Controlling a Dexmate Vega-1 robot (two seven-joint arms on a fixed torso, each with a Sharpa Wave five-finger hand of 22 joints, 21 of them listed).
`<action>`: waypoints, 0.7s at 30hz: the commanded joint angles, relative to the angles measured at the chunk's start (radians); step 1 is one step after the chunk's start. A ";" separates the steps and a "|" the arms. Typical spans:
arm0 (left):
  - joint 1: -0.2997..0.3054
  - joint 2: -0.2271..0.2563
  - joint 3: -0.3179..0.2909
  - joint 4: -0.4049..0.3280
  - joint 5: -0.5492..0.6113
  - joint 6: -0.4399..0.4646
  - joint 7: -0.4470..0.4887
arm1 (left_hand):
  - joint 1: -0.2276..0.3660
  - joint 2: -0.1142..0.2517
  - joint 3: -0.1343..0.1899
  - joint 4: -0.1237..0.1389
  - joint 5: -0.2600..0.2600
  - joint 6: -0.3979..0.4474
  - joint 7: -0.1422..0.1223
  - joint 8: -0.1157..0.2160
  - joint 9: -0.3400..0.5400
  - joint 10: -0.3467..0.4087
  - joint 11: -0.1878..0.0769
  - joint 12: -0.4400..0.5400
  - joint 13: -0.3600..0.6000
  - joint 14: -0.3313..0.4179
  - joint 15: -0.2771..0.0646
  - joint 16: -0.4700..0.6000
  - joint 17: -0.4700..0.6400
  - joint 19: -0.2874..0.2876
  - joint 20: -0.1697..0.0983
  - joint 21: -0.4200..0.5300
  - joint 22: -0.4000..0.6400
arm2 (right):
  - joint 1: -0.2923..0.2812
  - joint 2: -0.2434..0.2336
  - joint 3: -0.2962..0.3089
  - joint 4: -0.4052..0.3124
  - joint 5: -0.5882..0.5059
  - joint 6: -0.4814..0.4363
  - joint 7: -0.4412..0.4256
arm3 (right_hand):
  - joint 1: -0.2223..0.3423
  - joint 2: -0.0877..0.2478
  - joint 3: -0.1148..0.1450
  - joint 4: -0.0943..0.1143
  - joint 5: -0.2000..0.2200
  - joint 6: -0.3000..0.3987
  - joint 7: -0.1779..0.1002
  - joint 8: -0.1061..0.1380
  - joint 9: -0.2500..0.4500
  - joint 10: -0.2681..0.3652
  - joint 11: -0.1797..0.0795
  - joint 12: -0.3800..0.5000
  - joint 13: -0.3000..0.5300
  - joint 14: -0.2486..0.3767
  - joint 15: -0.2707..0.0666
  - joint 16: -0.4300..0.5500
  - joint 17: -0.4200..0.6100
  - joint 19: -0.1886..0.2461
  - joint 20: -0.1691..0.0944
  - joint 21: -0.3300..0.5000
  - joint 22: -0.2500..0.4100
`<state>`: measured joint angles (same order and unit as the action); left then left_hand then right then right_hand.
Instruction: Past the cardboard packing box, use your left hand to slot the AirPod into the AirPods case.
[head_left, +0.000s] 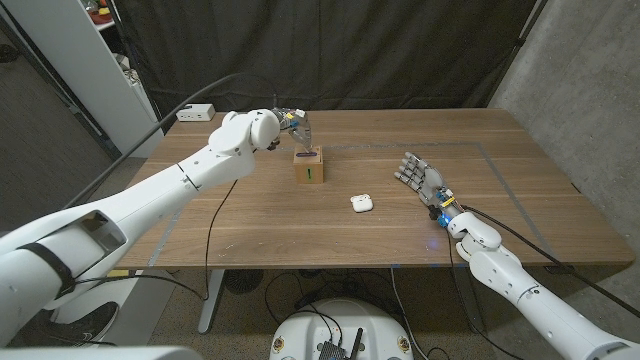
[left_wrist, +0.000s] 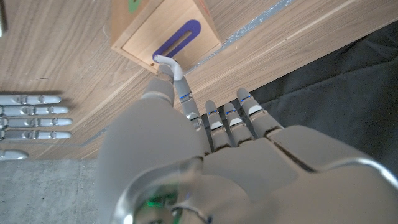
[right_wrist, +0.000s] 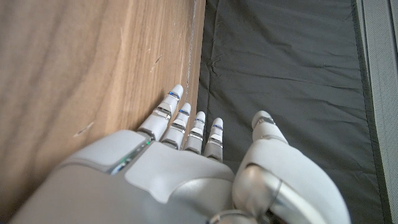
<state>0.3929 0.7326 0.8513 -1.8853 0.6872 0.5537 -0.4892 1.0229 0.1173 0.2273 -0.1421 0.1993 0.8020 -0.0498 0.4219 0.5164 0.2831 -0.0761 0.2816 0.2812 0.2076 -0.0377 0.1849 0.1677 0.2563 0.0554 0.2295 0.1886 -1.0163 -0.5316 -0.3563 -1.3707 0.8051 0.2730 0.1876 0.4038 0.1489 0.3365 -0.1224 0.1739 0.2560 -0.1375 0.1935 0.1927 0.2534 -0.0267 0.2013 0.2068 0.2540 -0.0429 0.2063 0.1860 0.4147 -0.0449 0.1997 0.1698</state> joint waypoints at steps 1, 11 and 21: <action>0.054 -0.011 0.003 -0.127 0.042 0.094 -0.028 | 0.009 -0.003 -0.004 0.001 -0.003 0.001 0.004 0.005 0.007 0.009 0.002 0.000 0.002 0.005 -0.059 -0.001 0.001 0.005 0.003 0.003 0.005 | 0.026 -0.028 -0.001 0.019 0.023 -0.014 0.092 | -0.004 0.004 0.003 0.000 0.004 0.003 0.001 0.005 0.003 0.007 -0.001 0.007 0.005 0.011 -0.074 -0.001 0.003 0.008 -0.010 -0.002 0.004; 0.067 -0.058 0.052 -0.149 0.087 0.131 -0.035 | 0.009 -0.003 -0.008 0.003 -0.003 -0.005 0.008 0.006 0.018 0.008 0.003 -0.002 0.001 0.005 -0.057 -0.002 0.001 0.003 0.004 0.002 0.005 | 0.006 -0.055 0.028 0.031 0.048 0.002 0.136 | -0.003 0.005 0.004 -0.001 0.004 0.004 0.002 0.005 0.003 0.006 0.002 0.006 0.005 0.011 -0.075 0.000 0.003 0.008 -0.010 -0.002 0.004; 0.075 -0.091 0.089 -0.134 0.127 0.139 -0.038 | 0.009 -0.002 -0.012 0.004 -0.004 -0.006 0.005 0.007 0.025 0.008 0.000 -0.003 0.000 0.004 -0.058 -0.003 0.001 0.001 0.004 0.000 0.005 | -0.017 -0.066 0.049 0.044 0.056 0.026 0.152 | -0.003 0.004 0.003 -0.002 0.004 0.003 0.003 0.005 0.003 0.007 0.000 0.006 0.005 0.012 -0.075 0.000 0.004 0.008 -0.010 -0.002 0.004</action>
<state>0.4531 0.6812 0.8966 -2.0143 0.7723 0.6727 -0.5217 1.0228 0.1172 0.2192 -0.1396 0.1955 0.7978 -0.0460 0.4218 0.5357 0.2831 -0.0761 0.2816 0.2783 0.2074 -0.0376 0.1849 0.1678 0.2562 0.0554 0.2294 0.1885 -1.0147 -0.5814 -0.3290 -1.3401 0.8454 0.2744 0.3059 0.4038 0.1489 0.3365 -0.1224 0.1739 0.2560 -0.1375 0.1935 0.1927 0.2533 -0.0267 0.2012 0.2068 0.2592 -0.0376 0.2063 0.1887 0.4147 -0.0449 0.1997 0.1698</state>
